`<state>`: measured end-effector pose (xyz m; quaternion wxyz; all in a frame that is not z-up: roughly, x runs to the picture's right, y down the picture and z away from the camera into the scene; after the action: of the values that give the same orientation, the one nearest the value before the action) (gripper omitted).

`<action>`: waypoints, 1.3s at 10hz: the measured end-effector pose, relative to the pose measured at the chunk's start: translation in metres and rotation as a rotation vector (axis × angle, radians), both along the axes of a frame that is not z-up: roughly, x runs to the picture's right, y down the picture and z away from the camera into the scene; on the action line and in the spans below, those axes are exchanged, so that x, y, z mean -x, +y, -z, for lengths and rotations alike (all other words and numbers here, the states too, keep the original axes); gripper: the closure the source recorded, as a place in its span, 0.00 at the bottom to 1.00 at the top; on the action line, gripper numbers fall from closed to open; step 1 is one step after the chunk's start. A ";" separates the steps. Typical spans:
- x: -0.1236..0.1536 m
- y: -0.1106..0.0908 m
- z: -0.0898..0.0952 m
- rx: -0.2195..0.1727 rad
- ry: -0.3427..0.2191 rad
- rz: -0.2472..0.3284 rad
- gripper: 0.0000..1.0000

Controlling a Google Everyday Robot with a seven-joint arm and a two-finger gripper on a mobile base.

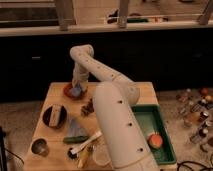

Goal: Wipe red bowl with sponge

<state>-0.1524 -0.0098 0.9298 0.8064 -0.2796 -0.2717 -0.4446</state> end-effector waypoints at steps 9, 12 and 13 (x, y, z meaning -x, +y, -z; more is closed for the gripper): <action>0.022 -0.013 -0.031 0.008 -0.020 0.033 1.00; 0.041 0.000 -0.030 0.042 -0.074 0.064 1.00; 0.049 0.005 -0.029 0.052 -0.084 0.071 1.00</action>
<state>-0.2010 -0.0049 0.9590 0.7704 -0.2911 -0.3067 -0.4772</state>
